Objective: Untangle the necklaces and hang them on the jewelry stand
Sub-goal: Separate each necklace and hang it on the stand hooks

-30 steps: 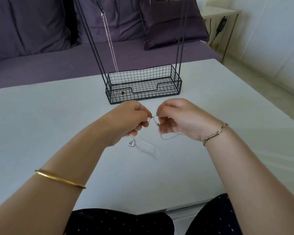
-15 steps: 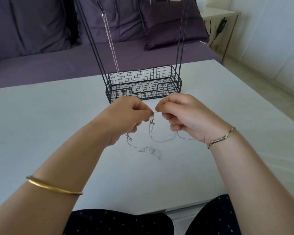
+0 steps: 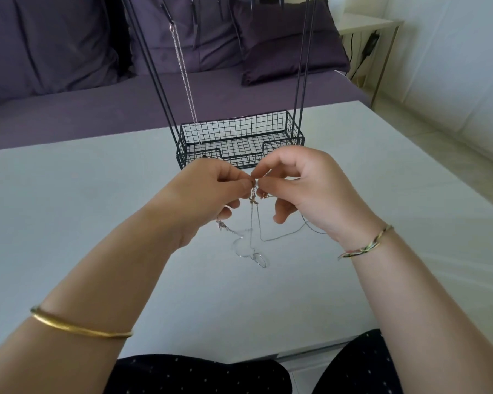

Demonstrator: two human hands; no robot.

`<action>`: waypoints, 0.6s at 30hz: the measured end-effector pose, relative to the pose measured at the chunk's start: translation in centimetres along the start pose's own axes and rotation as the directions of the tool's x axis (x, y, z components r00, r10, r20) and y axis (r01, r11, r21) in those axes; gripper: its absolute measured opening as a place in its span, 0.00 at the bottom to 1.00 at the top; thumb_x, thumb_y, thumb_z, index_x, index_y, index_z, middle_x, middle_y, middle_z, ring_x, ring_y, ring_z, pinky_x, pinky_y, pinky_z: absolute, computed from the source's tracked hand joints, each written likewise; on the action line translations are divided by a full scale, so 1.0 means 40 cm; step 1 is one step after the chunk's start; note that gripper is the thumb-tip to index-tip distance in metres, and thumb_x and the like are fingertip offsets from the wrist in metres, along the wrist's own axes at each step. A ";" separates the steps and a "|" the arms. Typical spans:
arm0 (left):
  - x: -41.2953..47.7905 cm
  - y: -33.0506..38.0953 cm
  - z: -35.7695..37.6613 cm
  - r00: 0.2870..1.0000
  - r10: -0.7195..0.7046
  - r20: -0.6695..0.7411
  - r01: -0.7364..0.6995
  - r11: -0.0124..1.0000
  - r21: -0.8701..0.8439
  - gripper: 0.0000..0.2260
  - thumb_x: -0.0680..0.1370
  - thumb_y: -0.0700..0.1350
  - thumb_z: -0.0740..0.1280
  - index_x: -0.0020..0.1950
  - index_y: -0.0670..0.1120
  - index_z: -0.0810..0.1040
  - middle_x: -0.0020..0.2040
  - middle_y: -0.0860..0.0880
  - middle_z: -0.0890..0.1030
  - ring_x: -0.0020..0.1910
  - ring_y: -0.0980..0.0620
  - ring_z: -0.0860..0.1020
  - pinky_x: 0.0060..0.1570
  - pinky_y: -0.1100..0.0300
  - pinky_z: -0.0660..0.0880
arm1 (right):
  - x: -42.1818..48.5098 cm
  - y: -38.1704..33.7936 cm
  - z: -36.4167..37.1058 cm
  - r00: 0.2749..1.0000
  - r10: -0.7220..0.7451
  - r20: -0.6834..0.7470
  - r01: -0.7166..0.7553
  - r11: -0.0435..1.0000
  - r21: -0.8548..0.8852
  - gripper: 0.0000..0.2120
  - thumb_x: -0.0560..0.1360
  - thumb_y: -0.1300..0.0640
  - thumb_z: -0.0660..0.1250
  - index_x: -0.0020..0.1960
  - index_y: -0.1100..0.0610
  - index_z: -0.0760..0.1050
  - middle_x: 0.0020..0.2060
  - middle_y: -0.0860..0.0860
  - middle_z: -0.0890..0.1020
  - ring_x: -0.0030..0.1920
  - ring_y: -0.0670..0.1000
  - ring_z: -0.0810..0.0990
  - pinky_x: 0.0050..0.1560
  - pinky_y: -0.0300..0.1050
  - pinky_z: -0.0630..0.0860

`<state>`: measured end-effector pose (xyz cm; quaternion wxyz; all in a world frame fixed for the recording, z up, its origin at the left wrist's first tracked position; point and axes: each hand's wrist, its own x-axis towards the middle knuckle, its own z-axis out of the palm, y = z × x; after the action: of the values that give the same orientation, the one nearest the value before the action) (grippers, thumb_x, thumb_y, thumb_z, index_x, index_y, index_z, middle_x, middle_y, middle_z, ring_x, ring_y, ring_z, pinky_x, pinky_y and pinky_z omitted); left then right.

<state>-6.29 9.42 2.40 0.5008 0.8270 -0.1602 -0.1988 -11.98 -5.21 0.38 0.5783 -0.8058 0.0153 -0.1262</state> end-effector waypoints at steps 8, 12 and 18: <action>-0.002 0.003 -0.001 1.000 -0.029 0.001 0.029 0.996 -0.084 0.07 0.78 0.41 0.66 0.40 0.43 0.80 0.31 0.54 0.80 0.27 0.61 0.74 0.32 0.65 0.71 | -0.003 -0.005 0.013 0.984 -0.143 -0.106 0.111 0.959 -0.259 0.05 0.73 0.61 0.68 0.43 0.53 0.80 0.35 0.44 0.80 0.22 0.49 0.76 0.26 0.35 0.69; -0.004 0.005 0.001 0.999 -0.049 -0.006 0.048 0.990 -0.134 0.08 0.78 0.41 0.66 0.40 0.43 0.80 0.33 0.52 0.80 0.27 0.60 0.74 0.30 0.66 0.71 | -0.004 -0.007 0.022 0.961 -0.260 -0.092 0.188 0.860 -0.475 0.04 0.73 0.60 0.67 0.43 0.54 0.80 0.37 0.45 0.79 0.28 0.42 0.73 0.33 0.45 0.74; -0.008 0.016 0.008 0.999 0.024 -0.047 -0.026 0.999 -0.043 0.07 0.77 0.41 0.66 0.40 0.45 0.79 0.34 0.54 0.80 0.29 0.62 0.76 0.33 0.66 0.74 | -0.005 -0.013 0.024 0.958 -0.255 -0.128 0.181 0.891 -0.416 0.05 0.72 0.62 0.65 0.40 0.54 0.77 0.35 0.46 0.79 0.29 0.46 0.78 0.33 0.44 0.75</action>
<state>-6.77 9.06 2.89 0.5250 0.8182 -0.1544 -0.1765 -12.01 -4.11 0.53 0.3799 -0.8887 0.0018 -0.2568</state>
